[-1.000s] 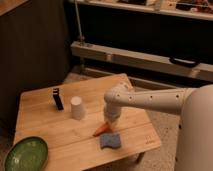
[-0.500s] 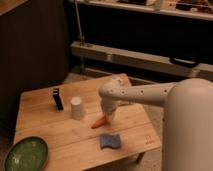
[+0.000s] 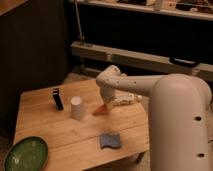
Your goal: Drag the pepper across the table
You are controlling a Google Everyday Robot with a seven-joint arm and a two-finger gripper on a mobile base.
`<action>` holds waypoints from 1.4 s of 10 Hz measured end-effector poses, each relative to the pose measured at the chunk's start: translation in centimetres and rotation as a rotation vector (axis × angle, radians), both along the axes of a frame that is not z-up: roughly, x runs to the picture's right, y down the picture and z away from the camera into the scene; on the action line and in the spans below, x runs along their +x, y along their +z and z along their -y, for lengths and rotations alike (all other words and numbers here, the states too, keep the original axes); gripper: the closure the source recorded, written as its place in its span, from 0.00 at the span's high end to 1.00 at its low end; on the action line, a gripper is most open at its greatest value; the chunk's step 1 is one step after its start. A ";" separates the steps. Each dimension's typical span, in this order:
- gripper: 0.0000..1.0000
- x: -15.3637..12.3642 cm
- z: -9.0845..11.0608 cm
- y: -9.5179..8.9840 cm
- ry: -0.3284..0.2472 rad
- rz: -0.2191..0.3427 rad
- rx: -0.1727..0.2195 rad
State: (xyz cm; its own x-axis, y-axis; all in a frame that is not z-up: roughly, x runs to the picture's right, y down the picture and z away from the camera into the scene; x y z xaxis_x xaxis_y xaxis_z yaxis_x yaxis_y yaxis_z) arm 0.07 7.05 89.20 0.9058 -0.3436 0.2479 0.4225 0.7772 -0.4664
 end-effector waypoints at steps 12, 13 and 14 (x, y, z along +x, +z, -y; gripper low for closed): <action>0.15 -2.9 5.6 6.1 -0.005 -0.105 0.024; 0.15 -2.6 6.5 6.6 0.006 -0.107 0.020; 0.15 -2.3 8.1 7.8 0.023 -0.096 0.001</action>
State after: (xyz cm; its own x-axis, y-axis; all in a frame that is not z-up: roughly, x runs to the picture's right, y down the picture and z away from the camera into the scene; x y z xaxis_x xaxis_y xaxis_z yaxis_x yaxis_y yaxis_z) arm -2.27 -1.03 97.04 0.9329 -0.3231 0.1592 0.3583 0.7865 -0.5031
